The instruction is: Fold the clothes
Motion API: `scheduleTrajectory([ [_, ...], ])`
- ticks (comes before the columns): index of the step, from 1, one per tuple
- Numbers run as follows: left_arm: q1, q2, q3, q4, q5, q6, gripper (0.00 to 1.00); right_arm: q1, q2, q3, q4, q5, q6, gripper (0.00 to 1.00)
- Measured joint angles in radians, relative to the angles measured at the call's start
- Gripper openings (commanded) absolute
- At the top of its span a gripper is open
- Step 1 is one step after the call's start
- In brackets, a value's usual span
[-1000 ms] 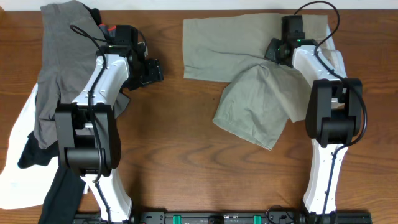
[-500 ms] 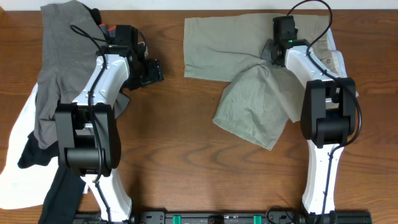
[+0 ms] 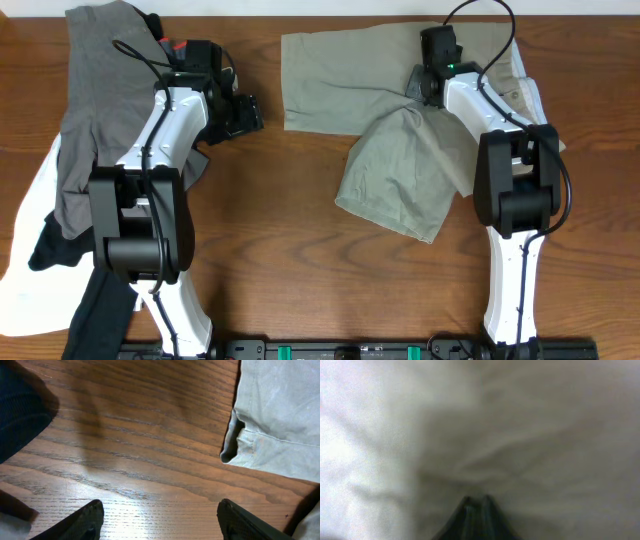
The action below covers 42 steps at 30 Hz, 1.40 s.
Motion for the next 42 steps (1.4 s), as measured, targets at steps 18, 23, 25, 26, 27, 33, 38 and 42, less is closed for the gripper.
scheduleTrajectory([
  [18,-0.150,-0.243,-0.020,-0.278,0.109,0.294,0.79,-0.087,-0.267,0.284,-0.670,-0.116,-0.175,0.99],
  [23,-0.277,-0.222,-0.109,-0.146,0.171,0.439,0.83,-0.106,-0.281,0.283,-0.714,-0.117,-0.196,0.92],
  [25,-0.312,-0.198,-0.130,-0.116,0.196,0.466,0.84,-0.114,-0.274,0.274,-0.713,-0.119,-0.200,0.92],
  [26,-0.331,-0.182,-0.136,-0.106,0.211,0.475,0.84,-0.119,-0.272,0.272,-0.710,-0.119,-0.200,0.93],
  [27,-0.346,-0.169,-0.140,-0.095,0.220,0.479,0.85,-0.124,-0.270,0.271,-0.705,-0.120,-0.200,0.93],
  [33,-0.435,-0.104,-0.143,-0.032,0.250,0.487,0.89,-0.176,-0.269,0.271,-0.695,-0.142,-0.201,0.93],
  [38,-0.492,-0.042,-0.143,0.077,0.251,0.461,0.88,-0.200,-0.269,0.270,-0.697,-0.146,-0.201,0.94],
  [42,-0.498,-0.021,-0.144,0.098,0.211,0.385,0.48,-0.200,-0.269,0.271,-0.697,-0.152,-0.204,0.93],
])
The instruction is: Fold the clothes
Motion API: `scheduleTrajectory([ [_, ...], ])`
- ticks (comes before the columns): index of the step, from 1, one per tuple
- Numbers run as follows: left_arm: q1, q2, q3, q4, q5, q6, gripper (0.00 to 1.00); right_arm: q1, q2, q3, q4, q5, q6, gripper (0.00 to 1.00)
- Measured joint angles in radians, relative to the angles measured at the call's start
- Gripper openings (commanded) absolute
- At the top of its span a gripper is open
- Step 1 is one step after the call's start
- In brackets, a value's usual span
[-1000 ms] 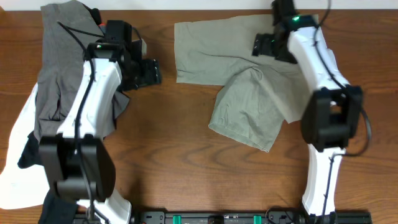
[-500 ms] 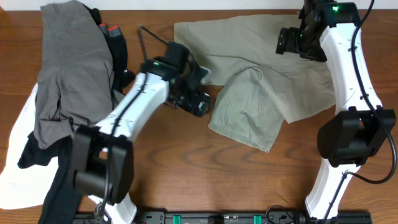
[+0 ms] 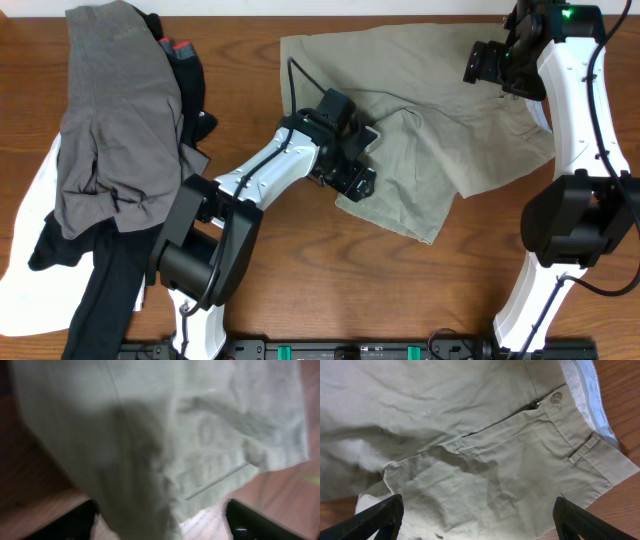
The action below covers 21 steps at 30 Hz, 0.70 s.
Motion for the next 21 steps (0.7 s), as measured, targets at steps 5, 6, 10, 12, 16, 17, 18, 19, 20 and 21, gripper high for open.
scheduleTrajectory([
  [5,0.014,0.000,0.000,-0.006,-0.025,-0.063,0.06,0.000,0.000,0.000,0.002,-0.002,-0.007,0.93],
  [6,0.016,0.000,0.000,-0.013,-0.028,-0.071,0.06,0.000,0.000,0.000,0.001,-0.002,-0.010,0.93],
  [10,0.029,0.000,0.008,-0.099,-0.030,-0.095,0.06,-0.001,0.000,0.000,0.000,-0.005,-0.012,0.93],
  [12,0.043,-0.001,0.023,-0.167,-0.042,-0.101,0.06,-0.001,0.000,0.000,0.000,-0.005,-0.014,0.93],
  [16,0.092,-0.014,0.077,-0.282,-0.127,-0.105,0.06,-0.001,0.000,0.000,-0.002,-0.005,-0.018,0.94],
  [17,0.108,-0.023,0.093,-0.297,-0.164,-0.104,0.06,-0.001,0.000,0.000,-0.002,-0.006,-0.018,0.95],
  [18,0.125,-0.034,0.108,-0.304,-0.203,-0.101,0.06,-0.001,0.000,0.000,-0.003,-0.007,-0.018,0.95],
  [19,0.138,-0.042,0.119,-0.304,-0.233,-0.098,0.06,-0.001,0.000,0.000,-0.006,-0.008,-0.018,0.95],
  [20,0.154,-0.053,0.133,-0.299,-0.269,-0.093,0.06,-0.001,0.000,0.000,-0.008,-0.008,-0.018,0.95],
  [21,0.168,-0.061,0.143,-0.287,-0.301,-0.085,0.08,-0.001,0.000,0.000,-0.010,-0.008,-0.018,0.95],
])
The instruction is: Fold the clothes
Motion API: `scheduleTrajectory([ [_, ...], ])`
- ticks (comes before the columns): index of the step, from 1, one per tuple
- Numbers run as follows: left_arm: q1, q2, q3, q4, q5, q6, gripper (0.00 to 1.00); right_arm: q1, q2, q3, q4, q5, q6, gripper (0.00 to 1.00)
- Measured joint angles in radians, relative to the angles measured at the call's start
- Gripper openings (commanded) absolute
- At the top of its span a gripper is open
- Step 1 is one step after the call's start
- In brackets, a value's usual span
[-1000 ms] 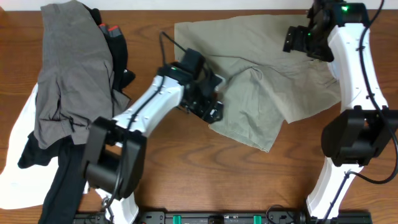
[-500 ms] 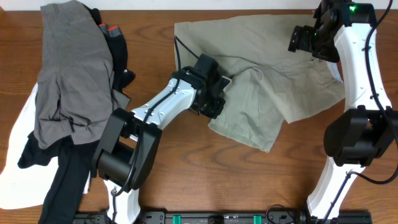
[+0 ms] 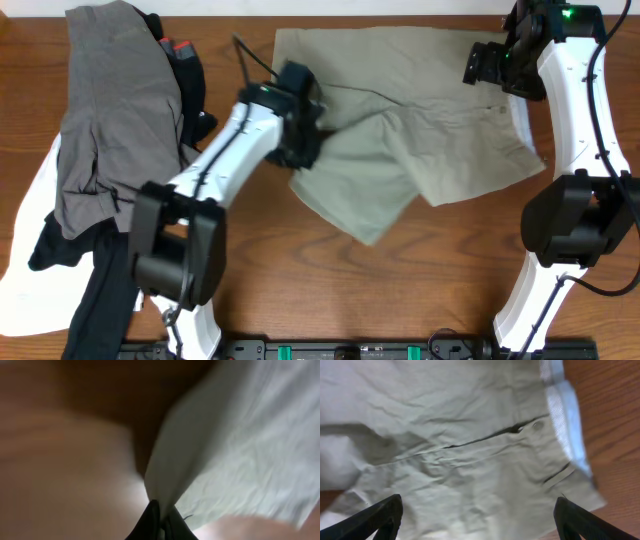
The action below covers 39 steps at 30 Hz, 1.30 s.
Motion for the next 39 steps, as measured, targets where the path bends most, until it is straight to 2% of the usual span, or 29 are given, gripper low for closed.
scheduleTrajectory([
  [1,0.016,-0.009,0.008,0.028,-0.042,0.009,0.21,0.000,0.000,0.000,-0.003,0.000,0.000,0.95],
  [2,0.026,-0.013,0.013,0.048,-0.069,0.019,0.46,0.000,0.000,0.000,-0.005,0.000,0.000,0.95],
  [6,0.060,-0.016,0.018,0.112,-0.182,0.032,0.99,0.000,0.000,0.000,-0.030,0.000,0.000,0.95],
  [9,0.068,-0.016,0.019,0.111,-0.225,0.027,0.98,0.000,0.000,0.000,-0.059,0.000,-0.004,0.95],
  [12,0.067,-0.018,0.021,0.047,-0.237,-0.008,0.98,-0.004,0.000,0.000,-0.103,0.000,-0.008,0.95],
  [14,0.067,-0.032,0.022,-0.035,-0.203,-0.033,1.00,-0.013,0.000,0.000,-0.140,-0.003,-0.010,0.94],
  [17,0.066,-0.075,0.023,-0.143,-0.133,-0.051,0.93,-0.039,0.000,0.000,-0.194,-0.003,-0.014,0.91],
  [22,0.032,-0.128,0.027,-0.274,-0.046,-0.029,0.94,-0.094,-0.005,-0.001,-0.277,-0.001,-0.015,0.88],
  [26,-0.037,-0.129,-0.003,-0.267,0.019,0.043,0.93,-0.102,-0.019,-0.034,-0.303,0.000,-0.016,0.86],
  [32,-0.169,-0.129,-0.048,-0.242,0.124,0.150,0.93,-0.106,-0.028,-0.167,-0.217,-0.001,-0.017,0.87],
  [39,-0.275,-0.128,-0.135,-0.094,0.114,0.223,0.92,-0.148,-0.028,-0.279,-0.105,-0.027,-0.017,0.87],
])
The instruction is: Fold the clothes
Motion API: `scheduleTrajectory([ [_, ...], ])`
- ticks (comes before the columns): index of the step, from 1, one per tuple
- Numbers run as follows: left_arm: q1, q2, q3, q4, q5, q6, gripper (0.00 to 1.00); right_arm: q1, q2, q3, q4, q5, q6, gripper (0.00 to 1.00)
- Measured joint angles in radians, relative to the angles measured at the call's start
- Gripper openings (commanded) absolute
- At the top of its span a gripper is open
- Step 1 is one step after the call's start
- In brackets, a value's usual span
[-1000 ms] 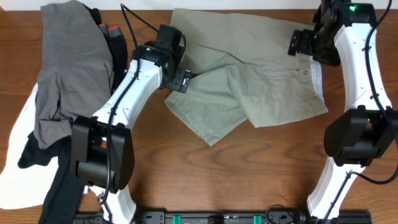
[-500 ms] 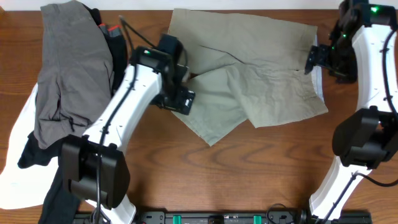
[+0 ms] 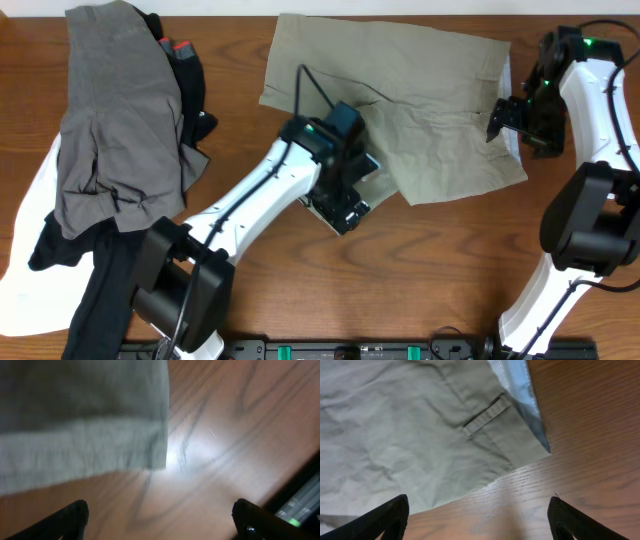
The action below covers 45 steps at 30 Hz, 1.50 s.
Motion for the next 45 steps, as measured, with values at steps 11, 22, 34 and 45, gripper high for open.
scheduleTrajectory([
  [11,-0.015,0.003,-0.155,0.171,-0.063,0.033,0.85,-0.012,0.000,-0.007,0.016,-0.002,-0.022,0.88],
  [22,-0.037,0.043,-0.168,0.206,-0.079,0.074,0.79,-0.012,0.000,-0.007,0.035,-0.001,-0.023,0.88],
  [34,-0.037,0.118,-0.169,0.218,-0.112,0.093,0.47,-0.012,0.000,-0.007,0.037,0.000,-0.026,0.88],
  [45,-0.036,0.118,-0.167,0.228,-0.129,0.031,0.06,-0.017,0.000,-0.008,0.024,-0.053,-0.037,0.82],
])
